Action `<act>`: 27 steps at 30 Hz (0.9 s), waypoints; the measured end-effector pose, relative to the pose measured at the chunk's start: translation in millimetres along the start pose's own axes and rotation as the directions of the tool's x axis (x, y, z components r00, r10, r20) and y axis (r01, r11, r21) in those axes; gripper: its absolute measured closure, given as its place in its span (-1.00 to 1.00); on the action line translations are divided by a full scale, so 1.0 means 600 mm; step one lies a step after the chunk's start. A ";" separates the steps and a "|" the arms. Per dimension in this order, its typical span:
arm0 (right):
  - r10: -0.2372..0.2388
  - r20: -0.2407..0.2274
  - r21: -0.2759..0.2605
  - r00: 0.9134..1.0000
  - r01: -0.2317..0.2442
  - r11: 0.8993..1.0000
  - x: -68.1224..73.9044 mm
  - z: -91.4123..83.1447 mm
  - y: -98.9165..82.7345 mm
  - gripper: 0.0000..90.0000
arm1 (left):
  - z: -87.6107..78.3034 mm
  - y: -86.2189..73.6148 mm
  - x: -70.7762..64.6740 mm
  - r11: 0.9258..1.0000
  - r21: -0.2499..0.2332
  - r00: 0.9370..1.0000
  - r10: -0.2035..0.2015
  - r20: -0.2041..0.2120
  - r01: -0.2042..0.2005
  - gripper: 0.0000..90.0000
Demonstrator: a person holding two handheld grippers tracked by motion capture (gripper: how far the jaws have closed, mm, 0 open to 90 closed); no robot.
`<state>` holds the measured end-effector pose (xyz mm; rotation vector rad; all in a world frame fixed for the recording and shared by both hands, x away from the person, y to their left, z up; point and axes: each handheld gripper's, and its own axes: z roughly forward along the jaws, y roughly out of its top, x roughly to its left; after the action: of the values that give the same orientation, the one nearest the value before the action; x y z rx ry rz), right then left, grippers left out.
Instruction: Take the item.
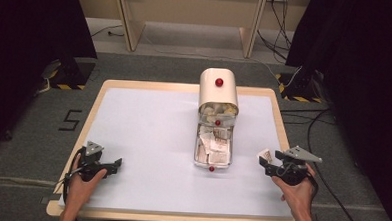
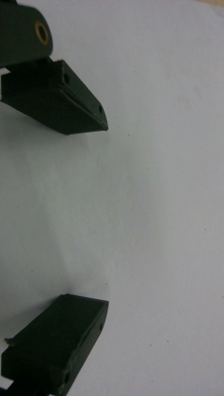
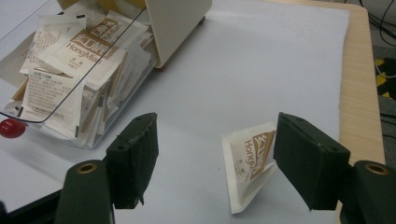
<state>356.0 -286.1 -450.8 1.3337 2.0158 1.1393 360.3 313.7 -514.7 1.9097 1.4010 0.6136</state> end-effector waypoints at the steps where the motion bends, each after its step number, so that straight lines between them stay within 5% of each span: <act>1: 0.001 -0.002 0.001 1.000 -0.001 1.000 0.000 -0.001 -0.001 -0.30 | 0.000 0.000 0.000 1.000 -0.001 1.000 -0.002 0.000 0.002 -0.75; 27: -0.008 -0.013 -0.024 1.000 0.008 1.000 0.026 -0.018 -0.018 -0.30 | 0.000 0.000 0.000 1.000 0.000 1.000 0.001 -0.001 -0.001 -0.75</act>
<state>335.7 -278.4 -453.1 1.3083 2.0088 1.1679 360.3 313.6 -514.6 1.9105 1.4009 0.6145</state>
